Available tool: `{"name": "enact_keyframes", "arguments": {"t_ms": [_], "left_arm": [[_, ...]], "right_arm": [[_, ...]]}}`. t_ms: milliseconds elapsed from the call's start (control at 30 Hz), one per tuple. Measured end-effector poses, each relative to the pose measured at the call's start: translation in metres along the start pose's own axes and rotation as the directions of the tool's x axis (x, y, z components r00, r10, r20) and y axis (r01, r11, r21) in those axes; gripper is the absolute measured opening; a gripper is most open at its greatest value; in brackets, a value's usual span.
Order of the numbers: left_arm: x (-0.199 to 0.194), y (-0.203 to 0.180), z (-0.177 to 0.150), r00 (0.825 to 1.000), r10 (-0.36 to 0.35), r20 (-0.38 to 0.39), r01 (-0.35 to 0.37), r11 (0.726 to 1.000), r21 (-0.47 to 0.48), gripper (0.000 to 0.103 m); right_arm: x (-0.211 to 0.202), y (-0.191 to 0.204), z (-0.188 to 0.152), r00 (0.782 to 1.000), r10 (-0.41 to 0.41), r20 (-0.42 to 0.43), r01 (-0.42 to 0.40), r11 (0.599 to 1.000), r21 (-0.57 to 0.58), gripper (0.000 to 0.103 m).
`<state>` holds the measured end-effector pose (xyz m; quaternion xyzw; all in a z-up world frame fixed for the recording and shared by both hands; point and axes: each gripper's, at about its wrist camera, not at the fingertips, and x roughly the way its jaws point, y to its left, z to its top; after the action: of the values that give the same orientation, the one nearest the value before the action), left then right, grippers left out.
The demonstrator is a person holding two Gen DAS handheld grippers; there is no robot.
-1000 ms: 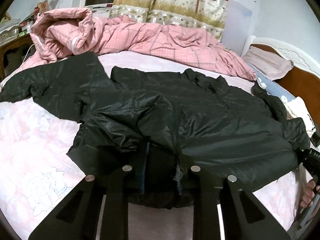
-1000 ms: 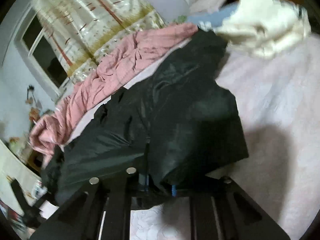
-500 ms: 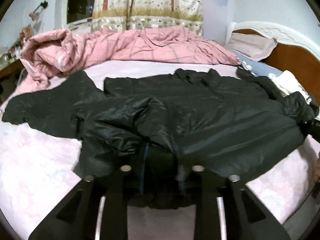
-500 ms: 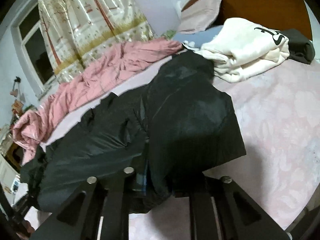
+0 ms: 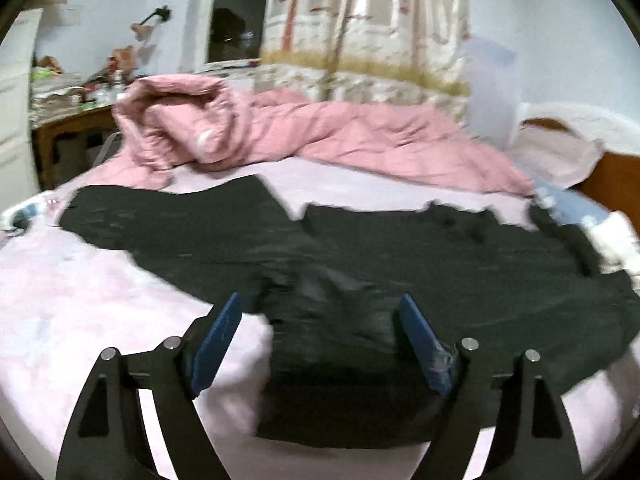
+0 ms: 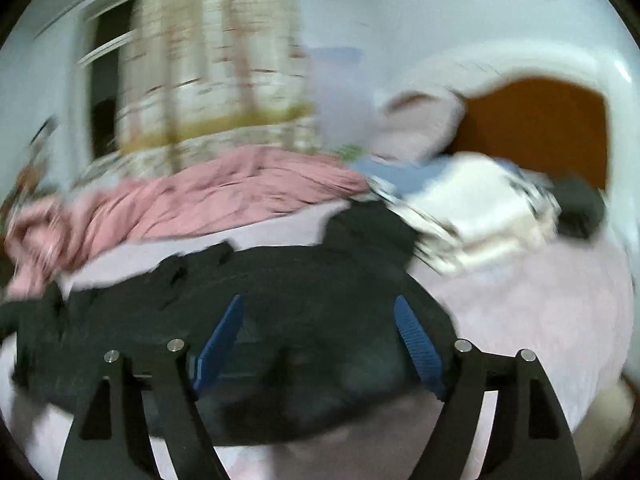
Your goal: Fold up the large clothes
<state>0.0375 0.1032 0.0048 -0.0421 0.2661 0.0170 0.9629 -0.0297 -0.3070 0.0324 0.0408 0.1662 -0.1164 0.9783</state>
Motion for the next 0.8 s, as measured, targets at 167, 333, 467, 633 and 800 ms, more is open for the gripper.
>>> {"name": "enact_keyframes", "arguments": {"t_ms": [167, 333, 467, 633, 800], "left_arm": [[0.029, 0.049, 0.014, 0.995, 0.069, -0.067, -0.075, 0.993, -0.096, 0.082], [0.063, 0.141, 0.021, 0.987, 0.025, -0.158, -0.087, 0.912, -0.4, 0.081], [0.086, 0.21, 0.028, 0.985, 0.067, -0.161, -0.142, 0.845, -0.516, 0.071], [0.105, 0.282, 0.034, 0.971, 0.173, -0.163, -0.236, 0.784, -0.574, 0.071], [0.118, 0.325, 0.021, 0.988, 0.081, -0.131, -0.149, 0.725, -0.673, 0.07]], "right_arm": [[0.003, 0.048, -0.004, 1.0, 0.017, -0.003, -0.018, 0.984, -0.179, 0.084], [0.029, 0.062, -0.011, 0.998, -0.034, -0.062, 0.02, 0.975, -0.222, 0.084], [0.038, 0.05, -0.013, 0.994, -0.013, -0.105, -0.004, 0.987, -0.162, 0.084], [0.043, 0.044, -0.017, 0.993, -0.019, -0.119, 0.0, 0.988, -0.154, 0.084], [0.052, 0.055, -0.024, 0.989, -0.038, -0.141, 0.01, 0.98, -0.199, 0.084]]}}
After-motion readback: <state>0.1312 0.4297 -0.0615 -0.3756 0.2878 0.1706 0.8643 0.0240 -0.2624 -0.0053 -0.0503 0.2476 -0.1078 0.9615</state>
